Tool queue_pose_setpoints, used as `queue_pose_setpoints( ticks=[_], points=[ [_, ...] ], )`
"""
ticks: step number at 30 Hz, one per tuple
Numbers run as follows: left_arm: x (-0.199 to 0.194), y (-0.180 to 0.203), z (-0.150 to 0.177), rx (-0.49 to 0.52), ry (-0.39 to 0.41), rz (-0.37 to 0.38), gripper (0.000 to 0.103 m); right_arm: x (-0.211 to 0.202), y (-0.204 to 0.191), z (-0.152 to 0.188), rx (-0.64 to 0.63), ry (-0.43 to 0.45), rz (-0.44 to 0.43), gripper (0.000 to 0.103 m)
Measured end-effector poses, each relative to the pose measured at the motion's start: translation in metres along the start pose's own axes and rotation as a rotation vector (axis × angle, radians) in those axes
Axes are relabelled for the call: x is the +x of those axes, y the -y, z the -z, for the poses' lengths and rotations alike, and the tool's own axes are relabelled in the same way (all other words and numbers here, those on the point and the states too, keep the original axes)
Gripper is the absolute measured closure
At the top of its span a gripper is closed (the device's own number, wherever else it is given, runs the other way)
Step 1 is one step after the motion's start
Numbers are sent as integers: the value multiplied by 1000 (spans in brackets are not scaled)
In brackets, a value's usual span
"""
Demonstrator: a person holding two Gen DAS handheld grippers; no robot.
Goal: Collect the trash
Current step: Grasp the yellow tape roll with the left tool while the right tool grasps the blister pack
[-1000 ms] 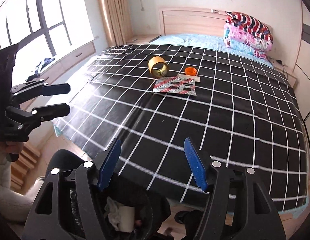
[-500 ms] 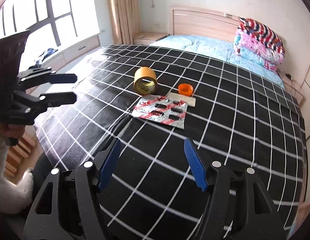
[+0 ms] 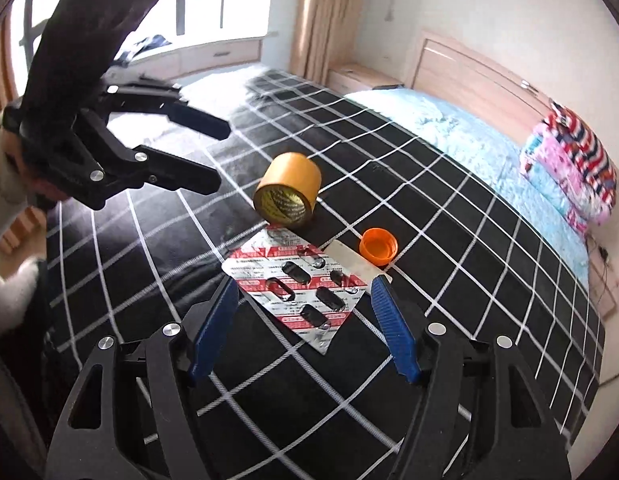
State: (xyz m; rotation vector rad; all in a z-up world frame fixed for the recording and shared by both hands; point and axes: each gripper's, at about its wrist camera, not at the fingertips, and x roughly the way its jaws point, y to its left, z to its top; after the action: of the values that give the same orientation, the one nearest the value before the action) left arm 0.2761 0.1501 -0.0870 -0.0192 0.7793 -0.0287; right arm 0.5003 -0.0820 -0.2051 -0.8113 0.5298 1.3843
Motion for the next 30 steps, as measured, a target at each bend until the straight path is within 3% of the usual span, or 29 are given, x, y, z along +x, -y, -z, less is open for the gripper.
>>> queue_pose_setpoints(
  ticks=[3,13,21,23,24,25,30],
  points=[
    [14,-2,-5,29,-14,-10,38,14,0,0,-72,-30,-14,33],
    [49,-10,-13,71,-69,12,37,34,8,-2,-95,-39,-72,29],
    [59,-23,-15,25,-75,19,37,33,10,-3,-112,-51,-119,29],
    [58,-27,-15,6,-73,24,42,31,10,-2,-113,-60,-128,29],
    [58,-28,-14,3,-76,26,57,31,10,-2,-113,-64,-129,29],
    [57,-29,-14,2,-82,22,62,30,10,-1,-116,-72,-135,29],
    [51,-32,-11,1,-81,8,62,23,4,5,-154,-103,-119,29]
  ],
)
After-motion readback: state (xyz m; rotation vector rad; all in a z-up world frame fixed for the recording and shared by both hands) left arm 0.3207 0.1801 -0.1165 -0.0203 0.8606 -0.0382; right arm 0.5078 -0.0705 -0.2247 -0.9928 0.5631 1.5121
